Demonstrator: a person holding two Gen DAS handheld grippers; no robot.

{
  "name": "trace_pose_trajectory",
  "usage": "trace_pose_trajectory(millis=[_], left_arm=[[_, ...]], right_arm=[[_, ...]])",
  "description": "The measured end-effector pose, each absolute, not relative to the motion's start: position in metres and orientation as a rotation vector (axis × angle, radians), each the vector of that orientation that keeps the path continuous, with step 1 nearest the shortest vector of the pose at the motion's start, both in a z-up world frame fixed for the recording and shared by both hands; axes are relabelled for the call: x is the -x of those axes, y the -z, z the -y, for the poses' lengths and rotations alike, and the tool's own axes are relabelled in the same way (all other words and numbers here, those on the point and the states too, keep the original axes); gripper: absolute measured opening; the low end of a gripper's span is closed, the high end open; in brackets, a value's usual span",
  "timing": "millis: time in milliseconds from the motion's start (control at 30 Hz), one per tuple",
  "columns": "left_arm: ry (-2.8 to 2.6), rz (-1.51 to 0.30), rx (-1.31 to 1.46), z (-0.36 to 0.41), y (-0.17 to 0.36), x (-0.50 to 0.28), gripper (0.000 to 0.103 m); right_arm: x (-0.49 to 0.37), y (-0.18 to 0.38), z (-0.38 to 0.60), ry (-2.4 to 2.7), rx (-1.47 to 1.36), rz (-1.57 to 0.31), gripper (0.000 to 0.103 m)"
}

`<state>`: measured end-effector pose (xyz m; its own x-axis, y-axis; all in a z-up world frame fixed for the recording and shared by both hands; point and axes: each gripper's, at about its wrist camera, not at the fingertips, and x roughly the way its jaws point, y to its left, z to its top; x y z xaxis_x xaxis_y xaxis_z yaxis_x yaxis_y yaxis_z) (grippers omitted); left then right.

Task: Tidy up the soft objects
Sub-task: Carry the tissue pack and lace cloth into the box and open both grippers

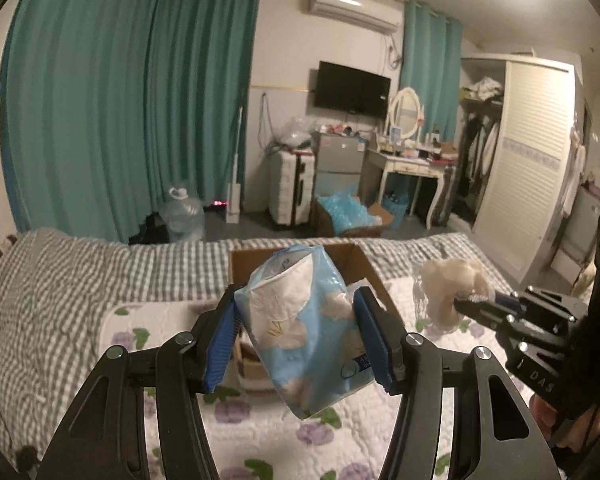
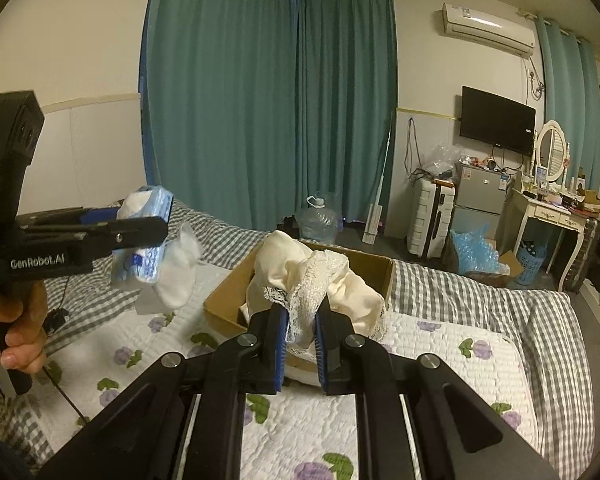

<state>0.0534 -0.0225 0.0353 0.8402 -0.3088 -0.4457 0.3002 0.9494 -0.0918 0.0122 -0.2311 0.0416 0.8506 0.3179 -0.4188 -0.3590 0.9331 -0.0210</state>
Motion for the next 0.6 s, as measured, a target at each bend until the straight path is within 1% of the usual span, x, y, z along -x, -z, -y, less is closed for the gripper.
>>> trace_pose_trajectory(millis=[400,600], left_arm=[[0.294,-0.504,0.010,0.033,-0.014,-0.113,0.056],[0.287,-0.547,0.013,0.043,0.003,-0.146,0.056]], right_arm=[[-0.072,-0.025,0.232,-0.375,0.119,-0.442,0.011],[-0.105,-0.003,0.229,-0.377,0.126,-0.474,0.011]])
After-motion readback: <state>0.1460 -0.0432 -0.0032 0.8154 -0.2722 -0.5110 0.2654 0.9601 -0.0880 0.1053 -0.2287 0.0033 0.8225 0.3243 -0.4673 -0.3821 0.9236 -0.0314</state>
